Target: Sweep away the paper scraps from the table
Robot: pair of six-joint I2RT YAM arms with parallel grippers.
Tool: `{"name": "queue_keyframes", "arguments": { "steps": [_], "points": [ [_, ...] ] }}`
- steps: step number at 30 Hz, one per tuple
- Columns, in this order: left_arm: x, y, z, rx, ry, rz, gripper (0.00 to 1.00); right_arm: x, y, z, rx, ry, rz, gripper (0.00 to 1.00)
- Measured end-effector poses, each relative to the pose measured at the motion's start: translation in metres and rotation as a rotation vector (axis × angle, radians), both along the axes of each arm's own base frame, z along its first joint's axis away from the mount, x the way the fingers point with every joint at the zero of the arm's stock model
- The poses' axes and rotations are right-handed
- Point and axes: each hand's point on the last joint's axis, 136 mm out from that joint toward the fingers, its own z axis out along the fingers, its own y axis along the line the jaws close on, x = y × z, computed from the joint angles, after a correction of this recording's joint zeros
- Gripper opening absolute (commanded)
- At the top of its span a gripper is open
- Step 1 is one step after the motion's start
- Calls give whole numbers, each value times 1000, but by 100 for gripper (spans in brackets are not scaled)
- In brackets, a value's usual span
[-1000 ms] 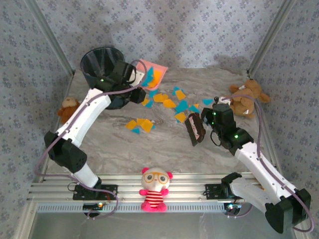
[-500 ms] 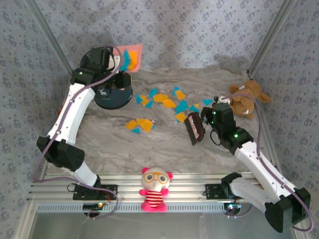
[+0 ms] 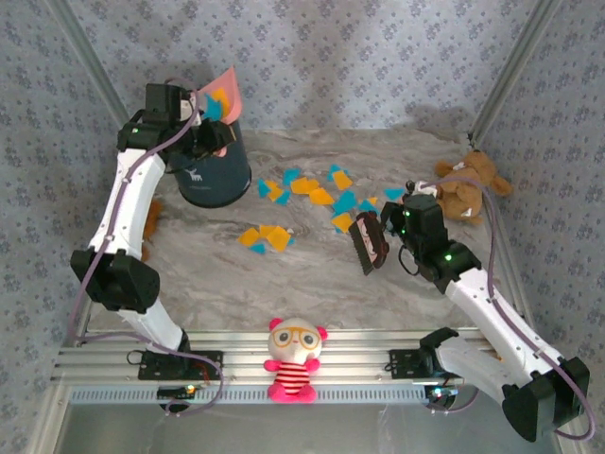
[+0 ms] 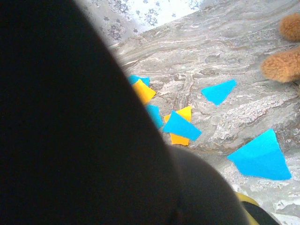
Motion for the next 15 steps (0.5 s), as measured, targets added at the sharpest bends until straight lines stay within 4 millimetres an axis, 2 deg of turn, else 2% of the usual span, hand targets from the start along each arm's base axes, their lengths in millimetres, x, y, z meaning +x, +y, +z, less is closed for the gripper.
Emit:
{"name": "queue_keyframes", "arguments": {
  "steps": [15],
  "points": [
    [36, 6, 16, -269, 40, 73, 0, 0, 2, -1, 2, 5, 6, 0]
  ]
}}
